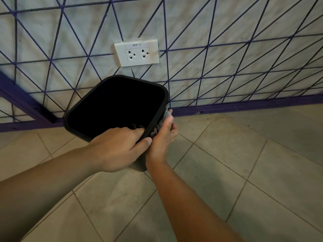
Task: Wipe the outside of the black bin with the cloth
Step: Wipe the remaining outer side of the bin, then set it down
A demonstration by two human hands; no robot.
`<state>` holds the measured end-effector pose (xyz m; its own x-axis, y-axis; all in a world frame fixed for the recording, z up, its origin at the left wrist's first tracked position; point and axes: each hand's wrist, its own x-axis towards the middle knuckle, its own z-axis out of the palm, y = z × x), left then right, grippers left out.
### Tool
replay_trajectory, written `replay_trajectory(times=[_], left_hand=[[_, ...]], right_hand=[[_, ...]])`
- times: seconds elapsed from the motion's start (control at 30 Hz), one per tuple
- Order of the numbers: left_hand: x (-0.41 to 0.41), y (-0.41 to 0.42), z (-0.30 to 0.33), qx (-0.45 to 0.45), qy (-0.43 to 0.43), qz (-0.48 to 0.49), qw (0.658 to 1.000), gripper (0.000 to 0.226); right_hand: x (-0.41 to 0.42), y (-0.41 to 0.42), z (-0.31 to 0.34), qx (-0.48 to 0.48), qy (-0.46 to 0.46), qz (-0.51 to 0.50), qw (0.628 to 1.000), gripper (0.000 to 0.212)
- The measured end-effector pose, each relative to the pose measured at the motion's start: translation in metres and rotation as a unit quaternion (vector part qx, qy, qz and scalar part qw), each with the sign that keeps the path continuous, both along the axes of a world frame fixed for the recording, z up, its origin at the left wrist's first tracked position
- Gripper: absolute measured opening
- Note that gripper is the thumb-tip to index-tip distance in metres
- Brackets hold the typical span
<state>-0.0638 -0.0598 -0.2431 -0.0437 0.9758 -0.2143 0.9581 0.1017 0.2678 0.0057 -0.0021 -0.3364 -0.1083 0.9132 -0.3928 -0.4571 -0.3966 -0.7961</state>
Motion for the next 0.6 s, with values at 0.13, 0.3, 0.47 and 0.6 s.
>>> replay_trajectory(times=[0.13,0.3,0.47,0.6], left_hand=[[0.001,-0.001,-0.002,0.007,0.000,-0.005,1.000,0.044],[-0.004,0.001,-0.008,0.032,0.057,-0.029,0.997,0.062],[-0.003,0.004,-0.005,0.038,0.092,-0.056,0.993,0.042],[-0.007,0.003,-0.006,0.038,0.084,-0.061,0.994,0.048]], right_hand=[[0.003,-0.001,-0.001,0.013,-0.061,0.021,0.998,0.063],[-0.006,0.003,-0.007,0.126,-0.094,0.089,0.984,0.061],[-0.023,0.041,-0.043,0.047,-0.022,0.119,0.991,0.119],[-0.005,0.007,-0.016,0.148,-0.044,0.109,0.982,0.075]])
